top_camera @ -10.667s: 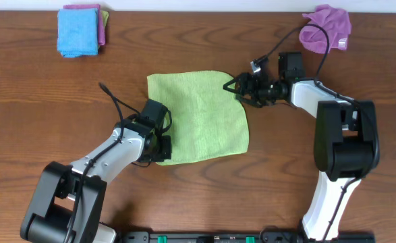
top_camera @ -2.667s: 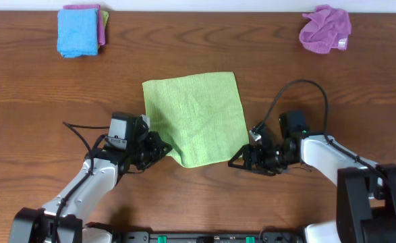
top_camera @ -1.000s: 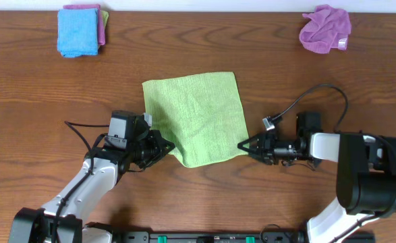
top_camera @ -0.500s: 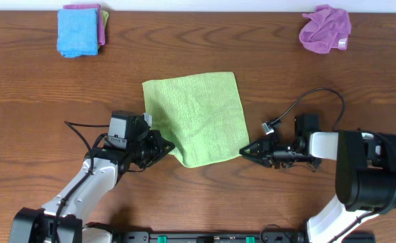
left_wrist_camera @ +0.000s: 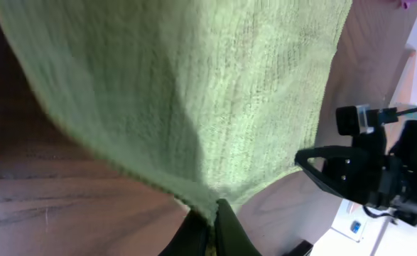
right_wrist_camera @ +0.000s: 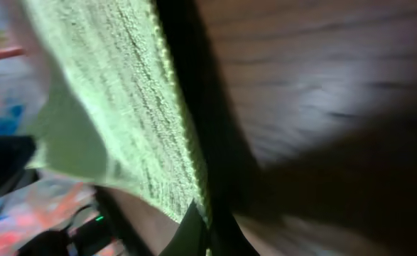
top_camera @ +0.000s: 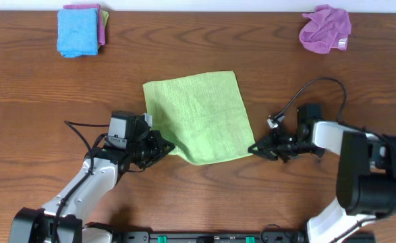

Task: Fold the cloth
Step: 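Lift the bottom corners with both grippers and fold them toward the top edge, then lay the folded edge down along the top edge and release both grippers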

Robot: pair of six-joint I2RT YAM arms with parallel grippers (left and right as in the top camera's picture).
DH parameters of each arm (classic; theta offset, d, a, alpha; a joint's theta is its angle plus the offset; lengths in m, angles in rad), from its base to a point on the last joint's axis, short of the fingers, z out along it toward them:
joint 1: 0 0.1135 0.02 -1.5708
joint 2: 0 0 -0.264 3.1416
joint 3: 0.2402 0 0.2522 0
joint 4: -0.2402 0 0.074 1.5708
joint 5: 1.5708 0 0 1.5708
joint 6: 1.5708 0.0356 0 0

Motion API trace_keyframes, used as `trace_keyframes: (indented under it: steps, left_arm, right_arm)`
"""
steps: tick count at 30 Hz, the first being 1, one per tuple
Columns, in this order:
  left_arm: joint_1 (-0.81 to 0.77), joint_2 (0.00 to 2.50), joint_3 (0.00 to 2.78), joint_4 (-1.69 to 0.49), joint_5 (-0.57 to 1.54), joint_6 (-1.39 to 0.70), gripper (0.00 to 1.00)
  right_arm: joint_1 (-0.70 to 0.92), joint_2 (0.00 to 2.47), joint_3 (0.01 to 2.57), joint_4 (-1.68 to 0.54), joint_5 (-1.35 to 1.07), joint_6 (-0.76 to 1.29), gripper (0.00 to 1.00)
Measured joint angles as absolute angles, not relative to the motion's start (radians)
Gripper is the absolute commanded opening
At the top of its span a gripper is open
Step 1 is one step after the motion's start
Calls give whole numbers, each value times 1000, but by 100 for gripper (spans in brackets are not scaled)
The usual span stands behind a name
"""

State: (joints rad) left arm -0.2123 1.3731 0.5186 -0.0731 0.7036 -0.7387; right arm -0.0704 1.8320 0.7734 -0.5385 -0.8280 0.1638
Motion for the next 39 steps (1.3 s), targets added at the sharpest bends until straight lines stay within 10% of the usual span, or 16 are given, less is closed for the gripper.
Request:
trace_keyframes:
  steps: [12, 39]
  left_arm:
    - [-212, 1263, 611, -69, 633, -699, 6]
    - [-51, 1790, 1093, -1, 372, -421, 6]
  right_arm:
    - [226, 1540, 987, -558, -535, 168, 1]
    - [264, 2104, 1633, -564, -282, 220, 1]
